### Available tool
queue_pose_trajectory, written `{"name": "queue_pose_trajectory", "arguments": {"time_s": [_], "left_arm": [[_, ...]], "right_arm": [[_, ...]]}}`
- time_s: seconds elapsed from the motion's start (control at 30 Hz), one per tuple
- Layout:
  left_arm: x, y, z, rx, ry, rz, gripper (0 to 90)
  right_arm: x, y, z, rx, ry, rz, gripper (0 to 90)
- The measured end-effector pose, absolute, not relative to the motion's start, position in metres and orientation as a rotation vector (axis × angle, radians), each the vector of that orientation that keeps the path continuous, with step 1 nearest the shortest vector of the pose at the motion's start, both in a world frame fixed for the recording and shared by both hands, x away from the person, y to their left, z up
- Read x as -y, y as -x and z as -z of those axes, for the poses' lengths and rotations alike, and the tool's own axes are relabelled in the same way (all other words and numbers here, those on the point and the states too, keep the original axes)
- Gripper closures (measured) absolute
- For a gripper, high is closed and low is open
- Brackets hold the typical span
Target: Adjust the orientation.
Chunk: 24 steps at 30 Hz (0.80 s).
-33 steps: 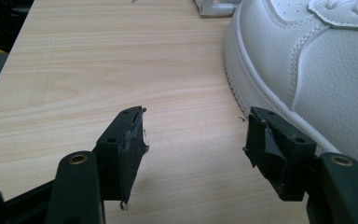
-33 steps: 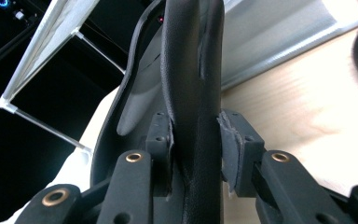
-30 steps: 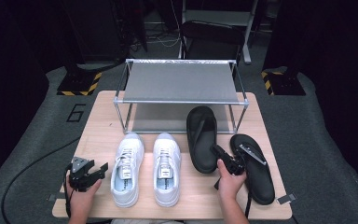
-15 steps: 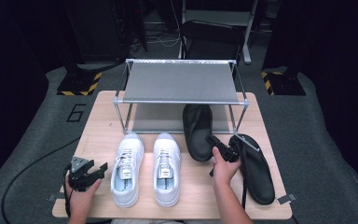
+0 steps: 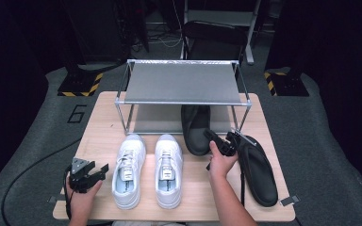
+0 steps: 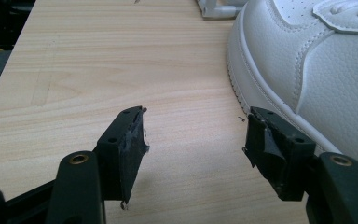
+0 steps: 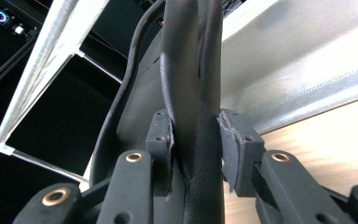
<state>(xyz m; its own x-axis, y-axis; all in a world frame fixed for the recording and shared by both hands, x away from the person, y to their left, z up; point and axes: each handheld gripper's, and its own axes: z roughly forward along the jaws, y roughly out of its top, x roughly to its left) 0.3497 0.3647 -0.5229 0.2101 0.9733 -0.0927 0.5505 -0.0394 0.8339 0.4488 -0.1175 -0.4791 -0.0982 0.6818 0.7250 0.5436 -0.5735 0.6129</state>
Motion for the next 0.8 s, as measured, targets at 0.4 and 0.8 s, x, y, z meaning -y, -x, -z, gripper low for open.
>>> {"name": "queue_pose_trajectory", "arguments": {"time_s": [0.4,0.8], "left_arm": [[-0.365,-0.350,0.524,-1.445,-1.691,-0.675,37.0],[-0.365,-0.350,0.525,-1.447,-1.695,-0.668,37.0]], "right_arm": [[0.115,-0.462,0.488,-1.356,-2.072,-1.770,66.3],[0.106,-0.477,0.492,-1.375,-2.067,-1.735,66.3]]}}
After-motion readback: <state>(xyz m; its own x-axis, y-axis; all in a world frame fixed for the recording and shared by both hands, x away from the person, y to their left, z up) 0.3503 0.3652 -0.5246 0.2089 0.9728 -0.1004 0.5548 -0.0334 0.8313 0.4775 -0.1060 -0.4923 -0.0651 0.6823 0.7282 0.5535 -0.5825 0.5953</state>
